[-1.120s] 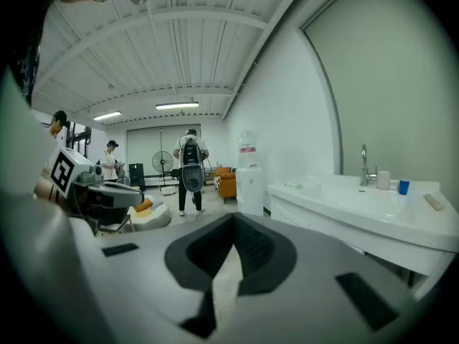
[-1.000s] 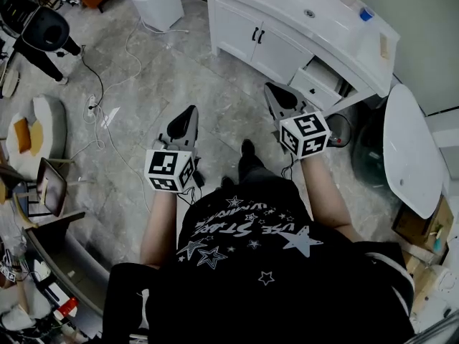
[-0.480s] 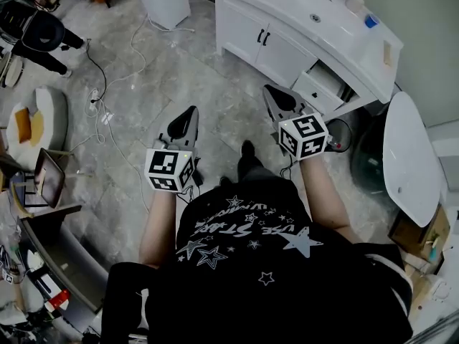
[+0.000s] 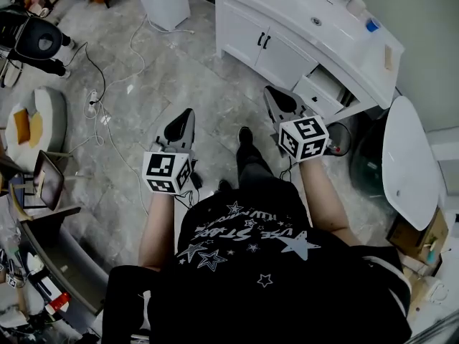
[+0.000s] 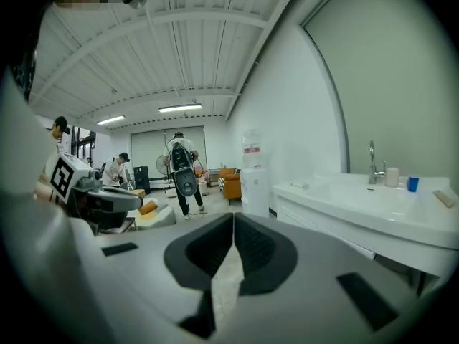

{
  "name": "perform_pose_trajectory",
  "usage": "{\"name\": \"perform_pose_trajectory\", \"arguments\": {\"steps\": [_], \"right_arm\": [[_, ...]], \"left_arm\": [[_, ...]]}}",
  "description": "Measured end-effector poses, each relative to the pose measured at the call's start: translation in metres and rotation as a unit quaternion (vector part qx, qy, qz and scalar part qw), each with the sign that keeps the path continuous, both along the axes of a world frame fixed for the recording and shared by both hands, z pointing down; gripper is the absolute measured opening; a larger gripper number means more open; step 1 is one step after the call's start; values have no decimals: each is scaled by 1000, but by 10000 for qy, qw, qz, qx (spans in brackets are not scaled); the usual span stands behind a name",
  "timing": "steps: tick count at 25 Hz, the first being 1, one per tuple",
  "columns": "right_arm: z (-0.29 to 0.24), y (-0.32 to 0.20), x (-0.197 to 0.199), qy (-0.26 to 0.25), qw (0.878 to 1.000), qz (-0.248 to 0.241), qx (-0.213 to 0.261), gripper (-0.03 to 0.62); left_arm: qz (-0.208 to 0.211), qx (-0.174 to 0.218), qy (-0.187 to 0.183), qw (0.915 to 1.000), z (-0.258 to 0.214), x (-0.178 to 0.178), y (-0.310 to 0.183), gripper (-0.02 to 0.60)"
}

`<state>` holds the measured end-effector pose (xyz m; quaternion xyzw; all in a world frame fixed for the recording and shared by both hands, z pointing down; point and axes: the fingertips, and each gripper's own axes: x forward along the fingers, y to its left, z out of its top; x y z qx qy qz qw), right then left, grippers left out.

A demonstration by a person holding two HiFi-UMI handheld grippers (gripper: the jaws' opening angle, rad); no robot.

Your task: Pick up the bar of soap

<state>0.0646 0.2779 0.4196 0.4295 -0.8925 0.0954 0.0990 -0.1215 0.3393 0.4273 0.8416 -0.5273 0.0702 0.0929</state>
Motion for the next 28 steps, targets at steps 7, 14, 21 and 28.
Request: {"name": "perform_pose_trajectory", "arguments": {"steps": [7, 14, 21, 28], "right_arm": [[6, -63, 7, -120, 9999, -41, -78, 182], [5, -146, 18, -230, 9997, -93, -81, 255], [1, -224, 35, -244, 9992, -275, -134, 299], [-2, -292, 65, -280, 9989, -334, -173, 313]], "left_arm": [[-99, -69, -87, 9999, 4, 4, -55, 11], [-167, -25, -146, 9998, -3, 14, -133, 11], [-297, 65, -202, 9993, -12, 31, -209, 11], [-437, 134, -251, 9986, -18, 55, -275, 11]]}}
